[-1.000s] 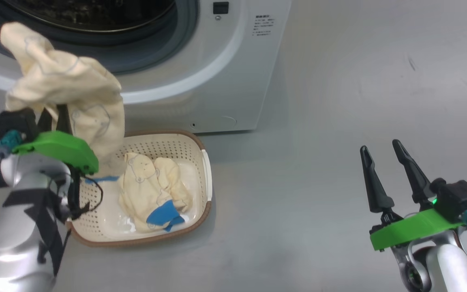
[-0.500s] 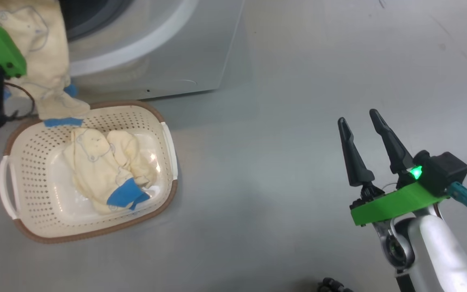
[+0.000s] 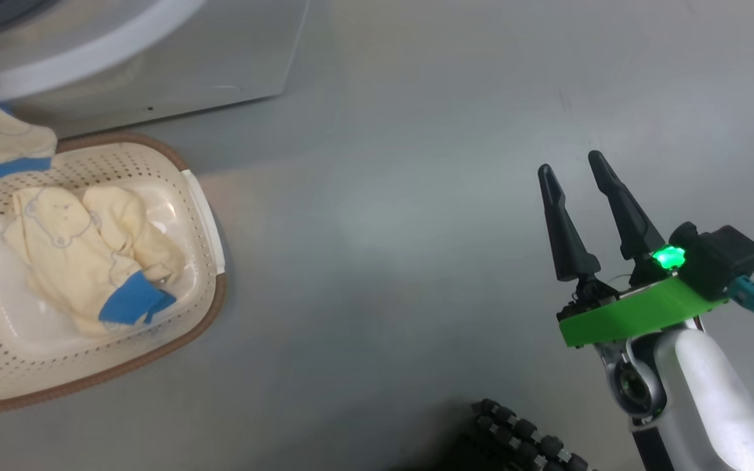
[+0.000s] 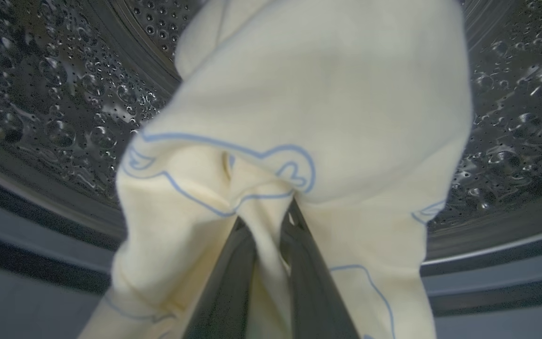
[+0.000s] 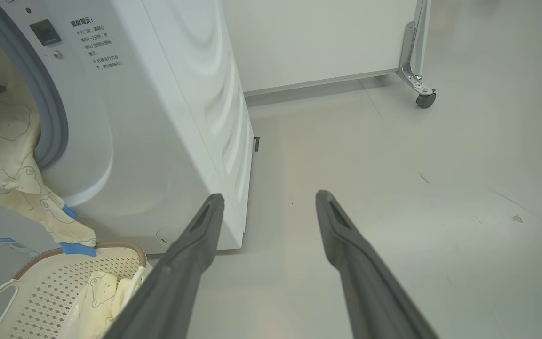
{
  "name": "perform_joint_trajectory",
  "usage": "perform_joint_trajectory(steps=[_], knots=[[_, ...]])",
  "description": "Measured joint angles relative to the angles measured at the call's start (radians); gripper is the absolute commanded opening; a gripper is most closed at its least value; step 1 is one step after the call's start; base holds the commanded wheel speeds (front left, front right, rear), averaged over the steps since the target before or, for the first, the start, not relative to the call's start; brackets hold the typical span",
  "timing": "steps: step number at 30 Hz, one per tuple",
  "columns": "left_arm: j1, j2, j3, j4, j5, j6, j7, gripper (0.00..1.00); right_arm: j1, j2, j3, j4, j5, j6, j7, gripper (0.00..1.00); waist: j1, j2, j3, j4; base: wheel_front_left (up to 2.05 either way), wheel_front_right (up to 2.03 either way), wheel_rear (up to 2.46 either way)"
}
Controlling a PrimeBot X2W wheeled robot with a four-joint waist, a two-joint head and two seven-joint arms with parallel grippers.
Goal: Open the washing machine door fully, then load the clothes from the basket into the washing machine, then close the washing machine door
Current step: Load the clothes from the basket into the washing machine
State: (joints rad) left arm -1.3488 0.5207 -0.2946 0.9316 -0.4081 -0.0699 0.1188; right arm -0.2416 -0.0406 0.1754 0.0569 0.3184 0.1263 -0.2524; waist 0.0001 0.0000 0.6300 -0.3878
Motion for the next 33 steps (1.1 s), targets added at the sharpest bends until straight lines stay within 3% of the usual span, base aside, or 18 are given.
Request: perform_joint_trajectory(steps=[4,15,24,25,26,27,33], knots=[[-0.069,0.02,-0.001,0.001,0.017,0.001,-0.04,0.0,-0.016,0.0,0.015,-0.005,0.009,0.0,0.0,1.0,0.0,0.0,0.043,-0.023,0.0,0.0,0.0],[-0.221,0.057,-0.032,-0.006,0.105,0.036,-0.274,0.0,-0.059,0.0,0.029,-0.021,0.03,0.0,-0.003,1.0,0.0,0.0,0.125,-0.059,0.0,0.0,0.0],[-0.298,0.051,-0.036,0.136,0.077,0.008,-0.12,0.0,-0.068,0.0,0.045,-0.015,0.047,0.0,-0.003,1.0,-0.0001,0.0,0.153,-0.072,0.0,0.0,0.0],[-0.308,0.051,-0.036,0.146,0.076,0.008,-0.104,0.32,-0.072,0.0,0.046,-0.012,0.05,0.0,-0.003,1.0,0.0,0.0,0.154,-0.073,0.0,0.0,0.0],[-0.318,0.05,-0.036,0.156,0.071,0.008,-0.089,0.87,-0.075,0.0,0.046,-0.013,0.05,0.0,-0.003,1.0,-0.0001,0.0,0.156,-0.073,0.0,0.0,0.0],[-0.327,0.049,-0.036,0.161,0.071,0.008,-0.083,1.0,-0.077,0.0,0.046,-0.013,0.05,0.0,-0.003,1.0,-0.0001,0.0001,0.157,-0.072,0.0,0.0,0.0],[-0.339,0.036,-0.04,0.187,0.069,0.008,-0.085,1.0,-0.082,0.0,0.044,-0.006,0.05,0.0,-0.003,1.0,0.0,0.0001,0.155,-0.061,0.0,0.0,0.0]])
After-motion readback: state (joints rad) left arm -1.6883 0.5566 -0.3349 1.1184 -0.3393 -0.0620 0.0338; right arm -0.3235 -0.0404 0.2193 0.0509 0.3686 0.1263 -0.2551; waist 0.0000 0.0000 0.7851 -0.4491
